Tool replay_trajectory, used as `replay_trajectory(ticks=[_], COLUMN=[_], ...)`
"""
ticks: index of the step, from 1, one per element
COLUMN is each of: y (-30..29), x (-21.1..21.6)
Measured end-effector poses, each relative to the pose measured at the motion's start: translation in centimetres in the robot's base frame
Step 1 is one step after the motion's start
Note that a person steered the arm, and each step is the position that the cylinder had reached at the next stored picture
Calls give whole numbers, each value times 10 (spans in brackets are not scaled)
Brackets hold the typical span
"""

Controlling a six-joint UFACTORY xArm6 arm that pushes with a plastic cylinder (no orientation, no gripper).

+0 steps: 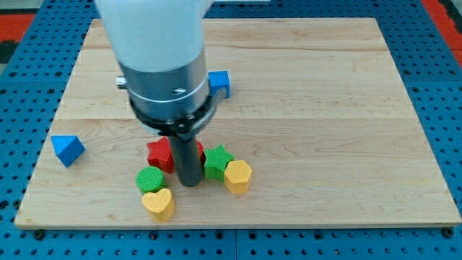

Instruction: Place the green circle in between the yellow blocks

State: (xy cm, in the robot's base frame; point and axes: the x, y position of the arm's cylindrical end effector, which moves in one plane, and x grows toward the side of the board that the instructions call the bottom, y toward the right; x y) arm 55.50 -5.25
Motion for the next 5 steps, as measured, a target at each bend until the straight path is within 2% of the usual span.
replay_trajectory(ticks=[1,2,3,5], y=[26,24,34,100], x=[-6,-10,5,10])
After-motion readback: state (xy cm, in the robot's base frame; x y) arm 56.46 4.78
